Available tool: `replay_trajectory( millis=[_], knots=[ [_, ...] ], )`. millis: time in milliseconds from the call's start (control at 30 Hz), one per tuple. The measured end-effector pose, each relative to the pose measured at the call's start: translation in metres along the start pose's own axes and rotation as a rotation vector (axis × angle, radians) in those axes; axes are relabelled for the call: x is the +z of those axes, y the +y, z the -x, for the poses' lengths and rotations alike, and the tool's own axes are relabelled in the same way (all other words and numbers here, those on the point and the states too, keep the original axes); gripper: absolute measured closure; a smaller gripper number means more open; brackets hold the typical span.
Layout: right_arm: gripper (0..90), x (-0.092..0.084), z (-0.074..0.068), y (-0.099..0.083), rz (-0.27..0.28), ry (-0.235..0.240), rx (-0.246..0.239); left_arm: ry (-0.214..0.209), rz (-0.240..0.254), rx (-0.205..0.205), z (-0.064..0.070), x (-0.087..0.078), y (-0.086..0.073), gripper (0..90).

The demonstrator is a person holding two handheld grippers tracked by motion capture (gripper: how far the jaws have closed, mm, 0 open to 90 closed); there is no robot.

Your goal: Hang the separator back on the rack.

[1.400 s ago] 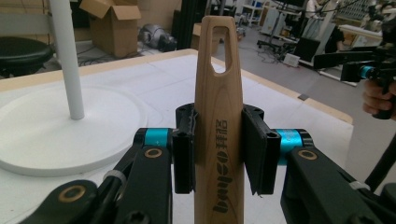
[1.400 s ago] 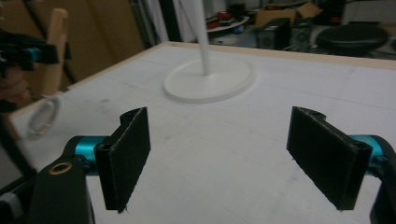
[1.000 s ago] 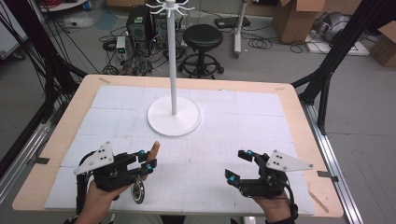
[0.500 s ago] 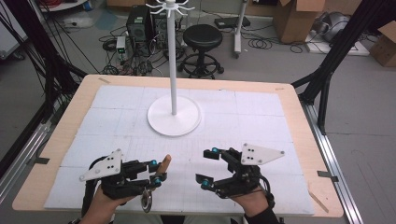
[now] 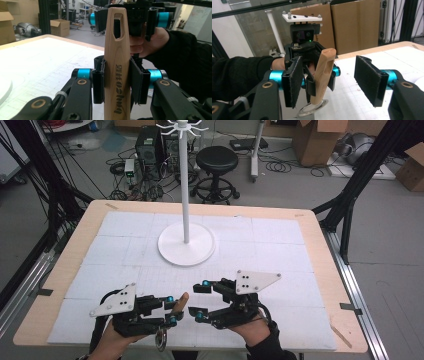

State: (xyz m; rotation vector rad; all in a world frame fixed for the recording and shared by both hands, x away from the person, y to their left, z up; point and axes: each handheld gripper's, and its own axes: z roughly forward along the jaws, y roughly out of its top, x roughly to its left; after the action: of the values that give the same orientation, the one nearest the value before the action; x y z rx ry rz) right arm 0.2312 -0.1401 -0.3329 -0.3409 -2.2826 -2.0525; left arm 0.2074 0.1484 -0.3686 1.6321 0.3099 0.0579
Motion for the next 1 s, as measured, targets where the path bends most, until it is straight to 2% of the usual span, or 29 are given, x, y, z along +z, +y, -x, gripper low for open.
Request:
replay_trajectory(
  millis=[167,367,667,867,1000],
  knots=[
    [43.5,0.004,0.0,0.002,-0.003,0.032,-0.004,-0.025,-0.003,-0.001,0.0,0.0,0.0,67.3],
    [51.1,0.011,0.0,0.003,-0.014,0.071,-0.034,-0.063,-0.003,0.0,0.002,0.002,0.001,67.3],
    [69.1,0.013,0.0,0.004,-0.003,0.14,-0.052,-0.101,0.001,-0.003,0.003,0.002,0.001,67.2],
    [70.5,0.013,0.001,0.004,-0.001,0.151,-0.043,-0.107,0.0,-0.003,0.002,0.002,0.001,67.2],
    [70.9,0.014,-0.001,0.004,-0.002,0.143,-0.03,-0.106,0.001,-0.015,0.002,0.002,0.001,67.1]
  ],
)
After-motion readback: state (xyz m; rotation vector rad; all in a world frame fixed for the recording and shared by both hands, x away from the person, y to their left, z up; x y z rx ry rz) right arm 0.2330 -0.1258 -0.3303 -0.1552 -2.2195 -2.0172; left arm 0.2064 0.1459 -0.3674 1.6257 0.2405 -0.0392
